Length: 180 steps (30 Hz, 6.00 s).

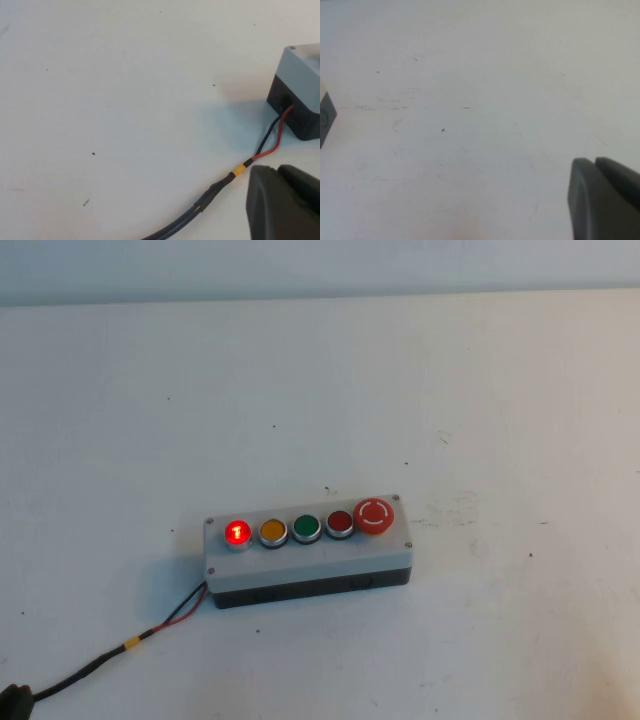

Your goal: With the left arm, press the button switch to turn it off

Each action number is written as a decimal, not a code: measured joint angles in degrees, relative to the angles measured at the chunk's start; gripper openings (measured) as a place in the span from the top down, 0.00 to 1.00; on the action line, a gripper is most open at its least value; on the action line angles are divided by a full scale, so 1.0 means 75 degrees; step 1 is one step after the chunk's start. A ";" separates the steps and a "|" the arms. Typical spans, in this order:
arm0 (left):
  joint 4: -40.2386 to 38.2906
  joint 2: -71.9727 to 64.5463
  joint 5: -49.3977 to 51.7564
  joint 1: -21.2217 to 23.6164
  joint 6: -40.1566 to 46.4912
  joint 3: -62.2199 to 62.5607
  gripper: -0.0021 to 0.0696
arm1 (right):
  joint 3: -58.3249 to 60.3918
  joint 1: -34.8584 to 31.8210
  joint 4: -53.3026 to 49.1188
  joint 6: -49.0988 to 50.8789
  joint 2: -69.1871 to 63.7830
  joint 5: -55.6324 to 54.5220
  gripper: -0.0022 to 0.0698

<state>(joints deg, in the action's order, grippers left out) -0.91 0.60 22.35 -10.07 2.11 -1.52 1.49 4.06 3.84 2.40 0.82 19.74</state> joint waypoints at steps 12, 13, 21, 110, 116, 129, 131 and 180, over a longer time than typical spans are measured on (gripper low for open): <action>-0.0030 0.0000 -0.0445 0.0000 0.0000 0.0000 0.97 | 0.0000 0.0000 0.0000 0.0000 0.0000 0.0000 0.99; -0.0030 0.0000 -0.0457 0.0000 0.0000 0.0000 0.97 | 0.0000 0.0000 0.0000 0.0000 0.0000 0.0000 0.99; -0.0047 0.0000 -0.0482 0.0000 0.0000 0.0000 0.97 | 0.0000 0.0000 0.0000 0.0000 0.0000 0.0000 0.99; -0.1285 -1.4029 0.6000 -0.1828 0.1761 1.1423 0.97 | 0.0000 0.0000 0.0000 0.0000 0.0000 0.0000 0.99; -0.1285 -1.4041 0.6031 -0.1828 0.1761 1.1435 0.97 | 0.0000 0.0000 0.0000 0.0000 0.0000 0.0000 0.99; -0.1615 -1.4333 0.6269 -0.1828 0.1832 1.1596 0.97 | 0.0000 0.0000 0.0000 0.0000 0.0000 0.0000 0.99; -0.1610 -1.4211 0.6178 -0.1828 0.1884 1.1565 0.97 | 0.0000 0.0000 0.0000 0.0000 0.0000 0.0000 0.99; -0.0912 -0.0991 -0.4941 -0.1322 0.2290 0.0063 0.97 | 0.0000 0.0000 0.0000 0.0000 0.0000 0.0000 0.99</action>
<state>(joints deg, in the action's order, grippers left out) -7.75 -6.83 -14.71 -19.99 19.29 -1.05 1.49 4.06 3.84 2.40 0.82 19.74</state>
